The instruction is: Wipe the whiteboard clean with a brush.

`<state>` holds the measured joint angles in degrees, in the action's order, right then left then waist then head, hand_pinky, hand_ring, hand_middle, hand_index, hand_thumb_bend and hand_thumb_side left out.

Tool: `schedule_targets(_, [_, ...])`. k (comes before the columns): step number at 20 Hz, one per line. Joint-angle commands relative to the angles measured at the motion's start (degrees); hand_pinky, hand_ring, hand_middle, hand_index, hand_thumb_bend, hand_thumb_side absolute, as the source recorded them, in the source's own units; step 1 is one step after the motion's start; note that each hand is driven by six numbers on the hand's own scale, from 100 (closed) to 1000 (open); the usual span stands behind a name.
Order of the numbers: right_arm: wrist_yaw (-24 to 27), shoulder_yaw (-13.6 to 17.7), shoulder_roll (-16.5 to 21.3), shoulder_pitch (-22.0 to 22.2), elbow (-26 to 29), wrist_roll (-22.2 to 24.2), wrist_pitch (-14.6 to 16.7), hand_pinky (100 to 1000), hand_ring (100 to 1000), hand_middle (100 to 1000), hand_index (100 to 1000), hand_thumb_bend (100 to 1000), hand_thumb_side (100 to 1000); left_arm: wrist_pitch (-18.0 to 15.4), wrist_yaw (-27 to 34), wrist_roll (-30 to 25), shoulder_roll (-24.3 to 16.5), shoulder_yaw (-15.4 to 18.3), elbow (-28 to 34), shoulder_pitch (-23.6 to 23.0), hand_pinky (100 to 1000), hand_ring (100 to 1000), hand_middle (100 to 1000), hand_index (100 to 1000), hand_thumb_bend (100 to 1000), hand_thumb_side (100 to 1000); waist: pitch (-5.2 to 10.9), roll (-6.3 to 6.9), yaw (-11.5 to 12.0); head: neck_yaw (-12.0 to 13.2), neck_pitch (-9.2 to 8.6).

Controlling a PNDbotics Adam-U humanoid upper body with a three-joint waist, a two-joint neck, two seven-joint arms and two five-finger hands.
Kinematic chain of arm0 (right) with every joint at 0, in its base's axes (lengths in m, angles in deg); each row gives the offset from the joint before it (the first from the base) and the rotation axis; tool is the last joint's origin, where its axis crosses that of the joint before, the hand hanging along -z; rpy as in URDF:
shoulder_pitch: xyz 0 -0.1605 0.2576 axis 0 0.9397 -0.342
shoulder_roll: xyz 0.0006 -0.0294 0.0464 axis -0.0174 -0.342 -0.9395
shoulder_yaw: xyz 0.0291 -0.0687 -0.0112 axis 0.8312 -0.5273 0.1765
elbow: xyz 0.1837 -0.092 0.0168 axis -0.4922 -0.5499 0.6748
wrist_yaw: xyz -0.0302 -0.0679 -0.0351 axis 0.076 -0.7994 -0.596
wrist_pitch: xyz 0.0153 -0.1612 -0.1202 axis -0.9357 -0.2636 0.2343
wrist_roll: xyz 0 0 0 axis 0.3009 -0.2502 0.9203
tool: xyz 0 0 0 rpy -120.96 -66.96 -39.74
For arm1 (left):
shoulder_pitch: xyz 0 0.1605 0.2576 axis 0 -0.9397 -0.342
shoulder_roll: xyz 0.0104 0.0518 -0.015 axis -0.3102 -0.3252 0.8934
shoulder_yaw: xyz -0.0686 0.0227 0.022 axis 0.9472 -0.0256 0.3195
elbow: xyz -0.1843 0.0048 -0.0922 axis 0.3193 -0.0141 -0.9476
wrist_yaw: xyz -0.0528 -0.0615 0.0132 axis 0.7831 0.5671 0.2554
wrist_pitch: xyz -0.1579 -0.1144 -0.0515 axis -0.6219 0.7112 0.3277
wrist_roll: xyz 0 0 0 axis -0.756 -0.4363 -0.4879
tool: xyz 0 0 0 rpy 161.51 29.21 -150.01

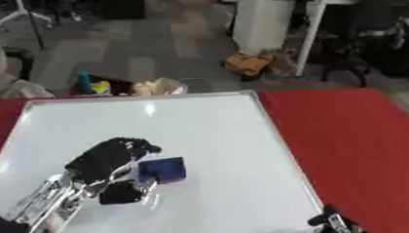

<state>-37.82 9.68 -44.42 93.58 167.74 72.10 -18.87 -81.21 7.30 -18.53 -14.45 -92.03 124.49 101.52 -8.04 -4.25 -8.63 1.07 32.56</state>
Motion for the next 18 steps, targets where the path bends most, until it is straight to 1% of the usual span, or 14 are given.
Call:
schedule_targets(1, [0.3, 0.5, 0.9, -0.2, 0.4, -0.3, 0.1, 422, 352, 154, 552, 100, 851, 1.4, 6.0, -0.2, -1.7, 2.4, 4.1, -0.2, 798, 871, 764, 947, 100, 1000, 0.78, 0.32, 0.1, -0.2, 0.19])
schedule_targets(3, [0.3, 0.5, 0.8, -0.2, 0.4, -0.3, 0.2, 421, 352, 154, 552, 100, 850, 1.7, 12.3, -0.6, -1.8, 3.5, 5.9, -1.0, 778, 883, 761, 957, 100, 1000, 0.71, 0.32, 0.1, -0.3, 0.09])
schedule_targets(5, [0.3, 0.6, 0.8, -0.3, 0.5, -0.5, 0.3, 421, 352, 154, 552, 100, 849, 2.0, 19.3, -0.7, -1.8, 5.0, 7.9, -1.8, 726, 894, 750, 971, 107, 1000, 0.63, 0.29, 0.1, -0.3, 0.11])
schedule_targets(8, [0.4, 0.7, 0.7, -0.2, 0.6, -0.7, 0.3, 421, 352, 154, 552, 100, 851, 3.2, 30.7, -0.4, -1.4, 7.4, 10.3, -3.0, 672, 894, 728, 986, 170, 1000, 0.67, 0.28, 0.1, -0.4, 0.11])
schedule_targets(9, [0.4, 0.8, 0.7, -0.3, 0.6, -0.7, 0.3, 421, 352, 154, 552, 100, 850, 3.8, 34.6, -0.4, -1.3, 8.2, 10.9, -3.5, 649, 888, 713, 994, 204, 1000, 0.66, 0.31, 0.2, -0.4, 0.06])
schedule_targets(11, [0.4, 0.8, 0.8, -0.3, 0.6, -0.8, 0.4, 421, 352, 155, 552, 100, 850, 5.1, 41.9, -0.4, -1.0, 9.8, 11.9, -4.2, 630, 879, 697, 1000, 237, 1000, 0.73, 0.38, 0.4, -0.4, 0.25])
schedule_targets(14, [0.6, 0.9, 0.8, -0.4, 0.7, -1.0, 0.4, 421, 352, 155, 552, 100, 852, 6.9, 50.4, 0.0, -0.5, 12.2, 12.5, -5.3, 610, 870, 675, 1000, 295, 1000, 0.86, 0.51, 0.5, -0.6, 0.27])
schedule_targets(16, [0.7, 0.9, 0.8, -0.4, 0.7, -1.1, 0.5, 421, 352, 155, 552, 100, 852, 8.0, 54.6, 0.7, 0.1, 13.6, 12.5, -5.9, 605, 867, 668, 1000, 317, 1000, 0.88, 0.5, 0.6, -0.8, 0.42])
schedule_targets(18, [0.8, 0.9, 0.8, -0.4, 0.8, -1.1, 0.6, 421, 352, 155, 552, 100, 853, 9.0, 57.8, 1.3, 0.9, 14.7, 12.2, -6.7, 600, 863, 659, 1000, 357, 1000, 0.93, 0.5, 0.7, -0.8, 0.36])
